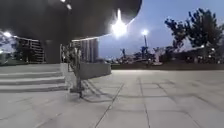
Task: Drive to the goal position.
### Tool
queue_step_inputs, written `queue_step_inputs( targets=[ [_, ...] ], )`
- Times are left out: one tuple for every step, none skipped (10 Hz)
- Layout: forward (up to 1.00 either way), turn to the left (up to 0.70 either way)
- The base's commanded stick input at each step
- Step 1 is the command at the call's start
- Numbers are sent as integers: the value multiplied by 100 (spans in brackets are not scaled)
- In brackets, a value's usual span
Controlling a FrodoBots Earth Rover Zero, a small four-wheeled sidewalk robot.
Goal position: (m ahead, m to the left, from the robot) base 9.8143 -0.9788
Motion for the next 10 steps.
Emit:
queue_step_inputs(
  targets=[
    [70, 0],
    [70, 0],
    [70, 0],
    [70, 0],
    [70, 0],
    [70, 0],
    [70, 0],
    [70, 0],
    [70, 0],
    [70, 0]
  ],
)
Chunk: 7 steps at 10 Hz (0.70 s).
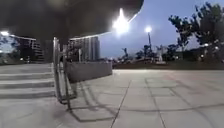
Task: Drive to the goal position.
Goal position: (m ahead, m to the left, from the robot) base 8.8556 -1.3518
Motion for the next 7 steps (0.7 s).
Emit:
queue_step_inputs(
  targets=[
    [70, 0],
    [70, 0],
    [70, 0],
    [70, 0],
    [70, 0],
    [70, 0],
    [70, 0]
  ],
)
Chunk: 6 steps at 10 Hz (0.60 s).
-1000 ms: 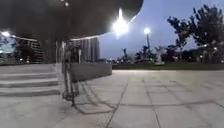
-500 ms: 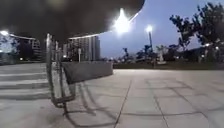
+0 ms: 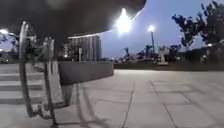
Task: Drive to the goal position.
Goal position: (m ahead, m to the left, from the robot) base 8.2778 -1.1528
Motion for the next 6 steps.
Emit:
queue_step_inputs(
  targets=[
    [70, 0],
    [70, 0],
    [70, 0],
    [70, 0],
    [70, 0],
    [70, 0]
  ],
)
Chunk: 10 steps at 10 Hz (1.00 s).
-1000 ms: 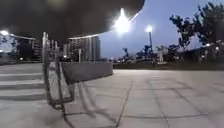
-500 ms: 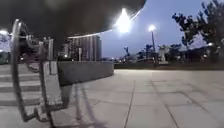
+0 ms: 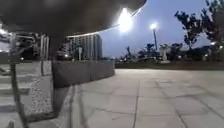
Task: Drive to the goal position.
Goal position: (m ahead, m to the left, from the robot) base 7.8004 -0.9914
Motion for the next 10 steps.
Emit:
queue_step_inputs(
  targets=[
    [70, 0],
    [70, -9],
    [70, -29],
    [70, -35],
    [70, -35],
    [70, -35],
    [70, -35],
    [70, -35],
    [70, -35],
    [70, -18]
  ],
)
